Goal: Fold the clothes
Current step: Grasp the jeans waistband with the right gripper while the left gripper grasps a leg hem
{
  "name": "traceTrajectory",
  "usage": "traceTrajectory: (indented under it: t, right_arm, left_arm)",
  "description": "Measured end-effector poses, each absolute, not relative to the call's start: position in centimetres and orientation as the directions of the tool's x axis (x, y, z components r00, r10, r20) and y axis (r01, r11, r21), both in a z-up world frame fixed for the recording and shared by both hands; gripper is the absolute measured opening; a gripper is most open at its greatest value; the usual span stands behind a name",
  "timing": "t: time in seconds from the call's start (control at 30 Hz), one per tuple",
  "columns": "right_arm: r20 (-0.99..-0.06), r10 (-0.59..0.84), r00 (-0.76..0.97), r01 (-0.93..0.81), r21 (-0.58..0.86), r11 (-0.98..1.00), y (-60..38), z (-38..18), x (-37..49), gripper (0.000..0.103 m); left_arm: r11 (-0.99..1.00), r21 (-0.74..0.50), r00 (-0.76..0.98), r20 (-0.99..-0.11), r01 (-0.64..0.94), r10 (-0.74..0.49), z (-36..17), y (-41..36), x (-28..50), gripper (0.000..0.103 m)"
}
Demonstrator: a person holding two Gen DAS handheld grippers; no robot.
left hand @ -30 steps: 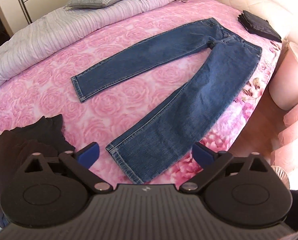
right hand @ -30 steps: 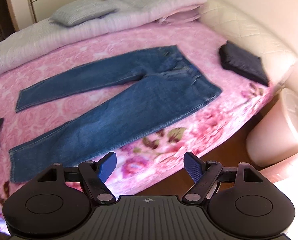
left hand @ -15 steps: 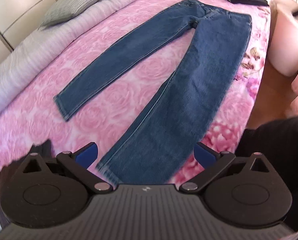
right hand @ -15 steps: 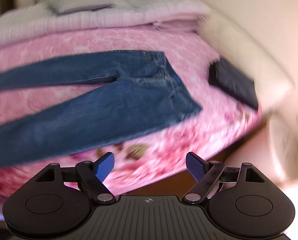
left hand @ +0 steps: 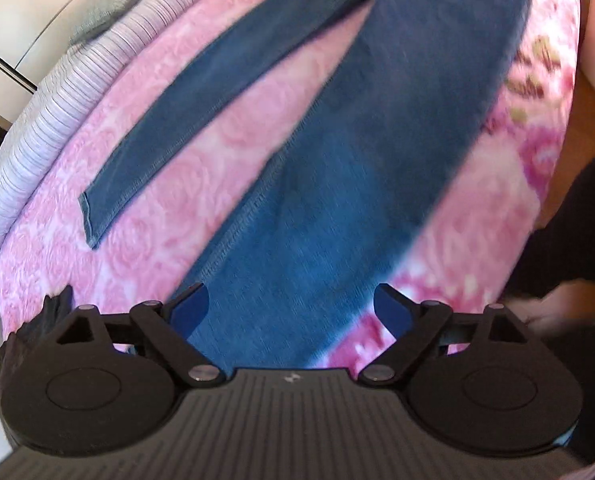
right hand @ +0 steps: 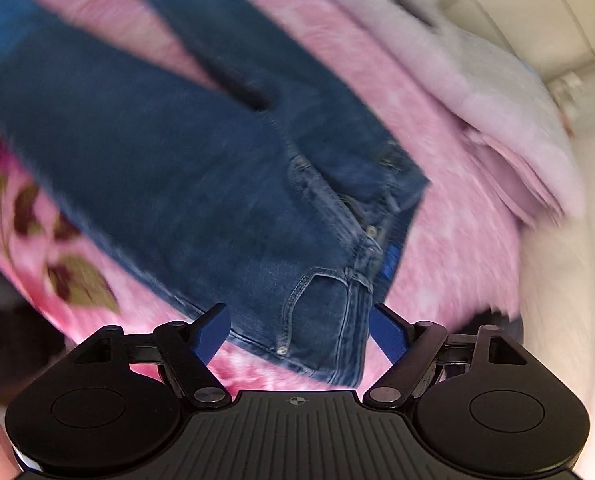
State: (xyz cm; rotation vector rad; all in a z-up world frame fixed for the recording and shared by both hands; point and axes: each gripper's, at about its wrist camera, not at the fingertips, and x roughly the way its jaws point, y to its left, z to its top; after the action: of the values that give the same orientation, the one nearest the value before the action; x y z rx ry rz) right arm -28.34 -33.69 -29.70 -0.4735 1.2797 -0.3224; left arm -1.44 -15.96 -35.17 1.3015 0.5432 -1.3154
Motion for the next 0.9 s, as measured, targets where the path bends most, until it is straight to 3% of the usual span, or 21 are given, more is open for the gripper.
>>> traceTrajectory:
  t: [0.13,0.3,0.33,0.4,0.57,0.63,0.67,0.7,0.9]
  right_arm:
    - [-0.843,-0.474,0.255,-0.115,-0.513,0.851,-35.1,-30.9,-28.8,0.059]
    - [-0.846,-0.482,0.229,-0.141,-0.518,0.843,-35.7,-31.6,-28.4,0.057]
    - [-0.844,-0.487,0.223,-0.141,-0.523,0.841,-35.6,-31.7,-28.3,0.057]
    - [-0.841,-0.497,0.213,-0.147,-0.530,0.835,-35.7,-32.2,-27.7,0.057]
    - [-0.830,-0.511,0.223,-0.195,-0.551,0.811,-34.8,-34.3,-27.2,0.057]
    - [-0.822,-0.517,0.238,-0.197,-0.562,0.803,-34.8,-35.2,-27.2,0.057]
    - [-0.817,-0.521,0.250,-0.200,-0.569,0.797,-34.8,-35.6,-27.2,0.057]
    - [-0.812,-0.521,0.263,-0.209,-0.575,0.791,-34.8,-36.2,-27.4,0.057]
    - [-0.799,-0.489,0.349,-0.374,-0.598,0.709,-35.0,-40.1,-31.2,0.057]
  left_arm:
    - [-0.320,0.418,0.313,-0.890,0.850,-0.332,-37.4,-14.0,-2.0,0.076]
    - [-0.414,0.493,0.373,-0.864,0.765,-0.339,-41.2,-13.0,-1.2,0.074]
    - [-0.434,0.506,0.381,-0.858,0.745,-0.344,-41.8,-13.0,-0.8,0.071]
    - [-0.462,0.528,0.397,-0.847,0.713,-0.354,-42.8,-12.8,0.2,0.055]
    - [-0.510,0.584,0.424,-0.811,0.632,-0.403,-44.1,-11.8,3.3,0.055]
    - [-0.508,0.613,0.451,-0.790,0.605,-0.415,-44.4,-11.8,4.0,0.044]
    - [-0.504,0.622,0.462,-0.783,0.599,-0.416,-44.6,-11.8,4.1,0.029]
    - [-0.497,0.627,0.471,-0.779,0.599,-0.414,-44.7,-12.0,4.2,0.019]
    - [-0.436,0.645,0.515,-0.764,0.628,-0.389,-44.8,-12.9,3.6,0.009]
